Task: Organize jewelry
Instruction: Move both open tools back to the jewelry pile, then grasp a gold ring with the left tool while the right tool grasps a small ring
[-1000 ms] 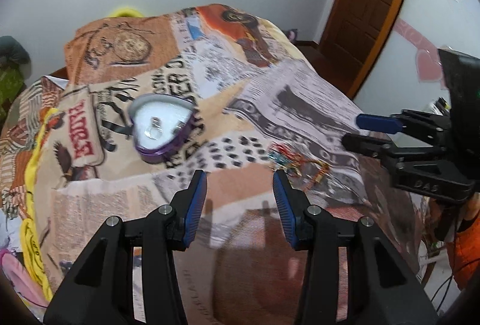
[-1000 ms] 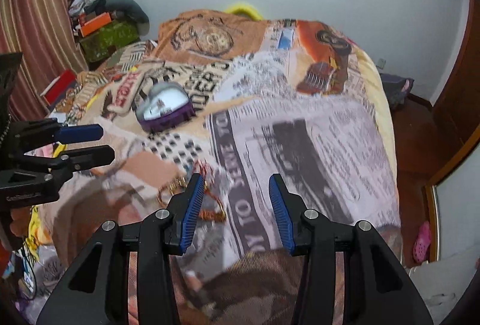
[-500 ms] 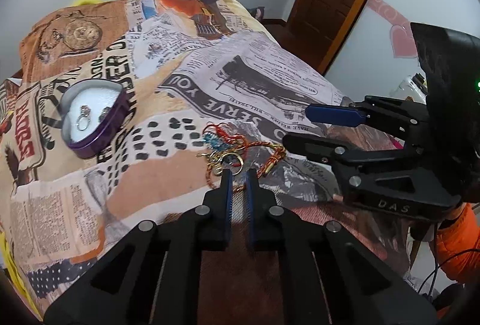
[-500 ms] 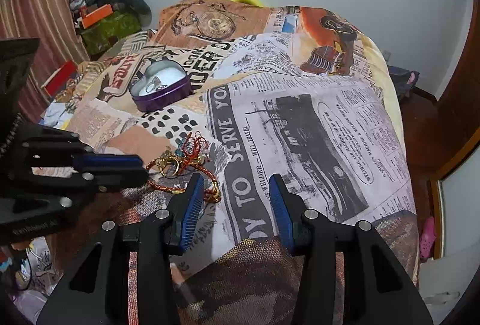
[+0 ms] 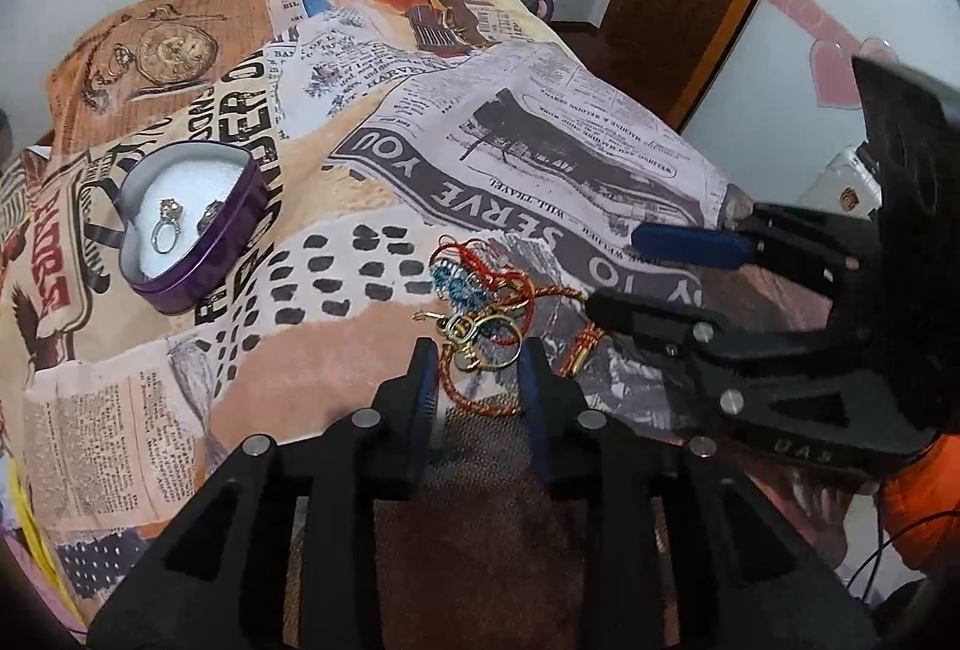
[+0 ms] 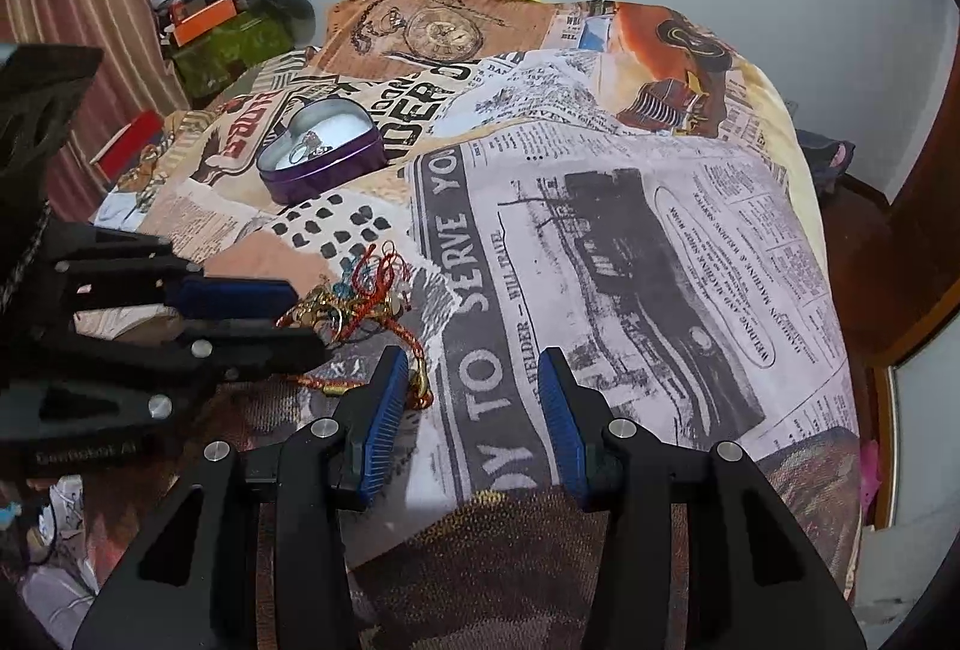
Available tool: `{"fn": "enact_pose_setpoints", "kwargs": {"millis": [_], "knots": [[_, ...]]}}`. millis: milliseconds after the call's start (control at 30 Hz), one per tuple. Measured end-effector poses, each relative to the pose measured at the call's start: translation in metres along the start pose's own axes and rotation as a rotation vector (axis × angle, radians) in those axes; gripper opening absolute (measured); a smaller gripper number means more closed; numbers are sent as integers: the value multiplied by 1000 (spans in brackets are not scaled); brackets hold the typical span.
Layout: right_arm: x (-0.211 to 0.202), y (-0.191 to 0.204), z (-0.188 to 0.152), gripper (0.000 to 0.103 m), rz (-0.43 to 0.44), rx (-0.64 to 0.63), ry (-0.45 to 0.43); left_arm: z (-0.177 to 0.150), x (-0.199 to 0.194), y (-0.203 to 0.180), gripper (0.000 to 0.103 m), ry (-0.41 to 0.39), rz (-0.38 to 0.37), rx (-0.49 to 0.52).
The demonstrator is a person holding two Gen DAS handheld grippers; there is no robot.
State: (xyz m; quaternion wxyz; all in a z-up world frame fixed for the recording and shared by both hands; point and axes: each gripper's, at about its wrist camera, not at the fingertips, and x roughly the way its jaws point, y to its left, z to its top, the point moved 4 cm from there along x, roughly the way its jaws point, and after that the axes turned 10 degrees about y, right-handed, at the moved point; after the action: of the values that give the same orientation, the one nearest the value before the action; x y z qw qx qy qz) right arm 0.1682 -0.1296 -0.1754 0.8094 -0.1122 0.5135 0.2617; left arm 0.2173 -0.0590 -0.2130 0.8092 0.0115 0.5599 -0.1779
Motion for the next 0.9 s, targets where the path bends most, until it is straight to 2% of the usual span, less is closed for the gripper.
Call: {"fn": "enact_pose_setpoints", "kwargs": {"millis": [267, 500, 600, 667, 900], "knots": [[-2, -3, -8, 41, 9, -2, 13, 6, 7, -8, 31, -3, 53, 44], [-3, 0, -5, 41, 16, 3, 14, 5, 8, -7, 31, -26, 49, 58], [-3, 0, -5, 41, 13, 6, 13, 5, 6, -5, 22, -29, 56, 57], [-4, 0, -5, 41, 15, 12, 14, 4, 4, -4, 11, -29, 53, 57], [-9, 0, 0, 41, 18, 24, 7, -2, -12, 5, 8, -63, 28, 26]]}}
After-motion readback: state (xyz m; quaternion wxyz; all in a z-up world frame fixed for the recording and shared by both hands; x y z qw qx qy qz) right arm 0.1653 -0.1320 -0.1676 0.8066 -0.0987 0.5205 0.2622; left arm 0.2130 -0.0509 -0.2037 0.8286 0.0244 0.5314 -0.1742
